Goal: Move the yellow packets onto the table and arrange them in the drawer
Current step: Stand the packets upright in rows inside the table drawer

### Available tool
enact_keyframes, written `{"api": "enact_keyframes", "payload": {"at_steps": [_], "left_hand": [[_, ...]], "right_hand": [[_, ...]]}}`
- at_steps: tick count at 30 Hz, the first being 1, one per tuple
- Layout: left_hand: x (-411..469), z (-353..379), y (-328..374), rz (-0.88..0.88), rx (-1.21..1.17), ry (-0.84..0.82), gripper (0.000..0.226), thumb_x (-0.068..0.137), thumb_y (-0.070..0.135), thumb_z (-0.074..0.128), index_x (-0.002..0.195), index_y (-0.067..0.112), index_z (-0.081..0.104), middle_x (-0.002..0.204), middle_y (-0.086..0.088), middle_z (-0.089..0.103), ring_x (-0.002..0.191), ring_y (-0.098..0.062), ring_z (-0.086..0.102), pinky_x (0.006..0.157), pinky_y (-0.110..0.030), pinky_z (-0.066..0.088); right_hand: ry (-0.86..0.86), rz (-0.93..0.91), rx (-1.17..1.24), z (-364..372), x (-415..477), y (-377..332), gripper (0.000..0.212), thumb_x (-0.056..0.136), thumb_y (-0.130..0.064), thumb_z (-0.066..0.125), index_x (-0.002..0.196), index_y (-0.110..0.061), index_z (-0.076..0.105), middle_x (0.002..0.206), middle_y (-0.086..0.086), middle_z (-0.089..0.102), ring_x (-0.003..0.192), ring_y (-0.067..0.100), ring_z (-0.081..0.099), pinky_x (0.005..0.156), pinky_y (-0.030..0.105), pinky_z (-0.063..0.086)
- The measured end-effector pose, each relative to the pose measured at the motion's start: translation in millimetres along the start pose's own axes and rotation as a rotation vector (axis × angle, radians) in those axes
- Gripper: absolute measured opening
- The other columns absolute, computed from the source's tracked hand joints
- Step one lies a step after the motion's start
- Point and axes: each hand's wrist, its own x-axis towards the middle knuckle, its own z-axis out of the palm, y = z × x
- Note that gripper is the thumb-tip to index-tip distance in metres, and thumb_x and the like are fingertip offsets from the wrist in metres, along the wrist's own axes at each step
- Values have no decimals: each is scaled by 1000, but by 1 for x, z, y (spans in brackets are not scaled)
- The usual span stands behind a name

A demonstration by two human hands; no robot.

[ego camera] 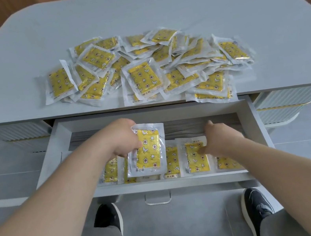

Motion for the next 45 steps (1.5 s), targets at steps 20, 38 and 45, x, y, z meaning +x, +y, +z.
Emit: {"api": "enact_keyframes", "payload": {"at_steps": [20,38,45], "left_hand": [[60,158,113,114,192,-148,10,95,9,61,104,7,59,80,-8,61,66,-22,59,59,-29,49],[21,133,128,307,539,46,27,86,31,71,96,12,55,86,1,58,83,-23,61,65,-32,48],[-13,49,104,267,161,315,21,92,40,68,78,24,67,76,4,68,71,-14,62,61,-27,46]], "right_hand": [[187,26,105,-51,-48,101,9,88,-7,56,87,-13,62,88,7,62,68,21,56,60,31,49],[216,-45,288,-81,-54,79,20,91,-28,63,90,-8,65,83,9,71,64,20,60,57,27,50],[203,-49,664,-97,-62,56,57,96,-58,57,81,-4,68,66,7,72,58,18,65,57,29,51]]}}
